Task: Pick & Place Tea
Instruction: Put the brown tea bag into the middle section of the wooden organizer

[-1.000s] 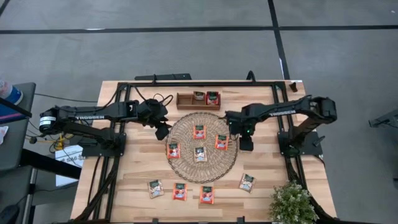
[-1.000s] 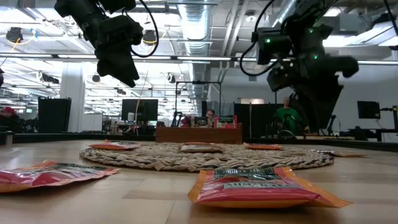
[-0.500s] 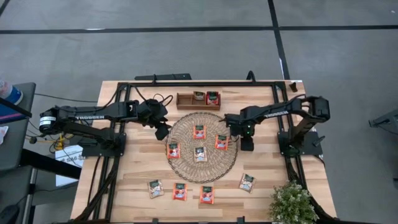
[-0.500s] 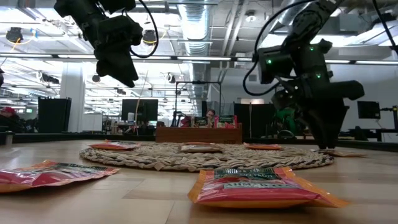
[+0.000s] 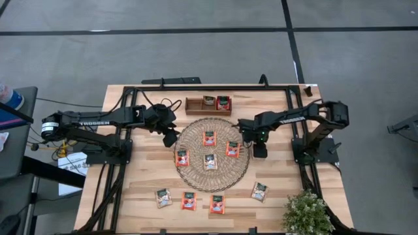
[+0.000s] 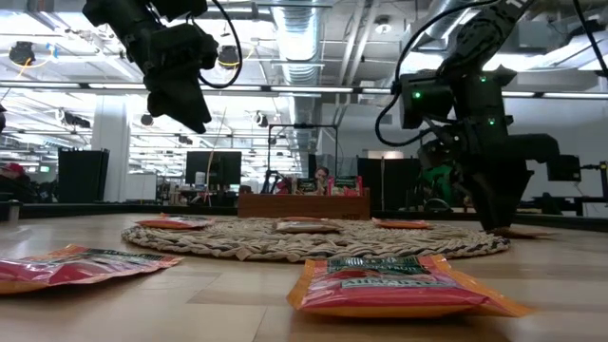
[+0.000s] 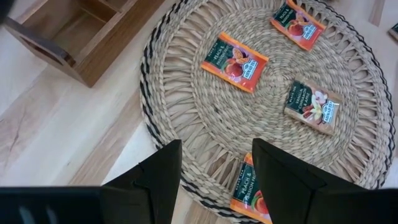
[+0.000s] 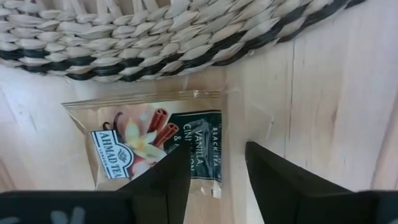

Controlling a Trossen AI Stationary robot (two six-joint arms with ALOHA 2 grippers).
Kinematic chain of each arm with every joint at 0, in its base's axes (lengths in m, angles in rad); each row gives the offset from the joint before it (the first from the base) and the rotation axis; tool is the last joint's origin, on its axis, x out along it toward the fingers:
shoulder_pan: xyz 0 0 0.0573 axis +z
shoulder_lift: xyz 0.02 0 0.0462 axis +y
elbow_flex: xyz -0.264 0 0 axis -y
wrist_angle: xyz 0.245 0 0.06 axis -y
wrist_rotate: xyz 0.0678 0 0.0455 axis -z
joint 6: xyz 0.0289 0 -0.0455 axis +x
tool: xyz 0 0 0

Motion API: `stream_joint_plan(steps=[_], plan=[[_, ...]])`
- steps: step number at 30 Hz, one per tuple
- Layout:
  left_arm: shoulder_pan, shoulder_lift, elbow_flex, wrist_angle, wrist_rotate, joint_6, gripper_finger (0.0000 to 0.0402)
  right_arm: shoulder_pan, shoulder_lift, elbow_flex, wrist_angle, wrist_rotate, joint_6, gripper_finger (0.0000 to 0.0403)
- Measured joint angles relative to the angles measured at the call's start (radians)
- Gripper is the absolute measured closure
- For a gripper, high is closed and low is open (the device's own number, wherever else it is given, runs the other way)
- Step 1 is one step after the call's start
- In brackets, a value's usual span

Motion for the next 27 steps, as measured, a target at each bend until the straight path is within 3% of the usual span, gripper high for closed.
stream_joint_plan(steps=[5, 21, 27], plan=[[0.000, 0.000, 0.000, 0.000, 0.000, 0.000, 0.0214, 0.020, -0.003, -0.019, 0.020, 0.017, 0.044, 0.0273], [0.000, 0.000, 0.000, 0.003, 0.000, -0.002, 0.0214, 0.010, -0.003, 0.000, -0.004, 0.011, 0.070, 0.0396], [0.000, 0.000, 0.000, 0.020, 0.000, -0.001, 0.0214, 0.015, -0.003, 0.038, -0.060, 0.053, 0.088, 0.0402]])
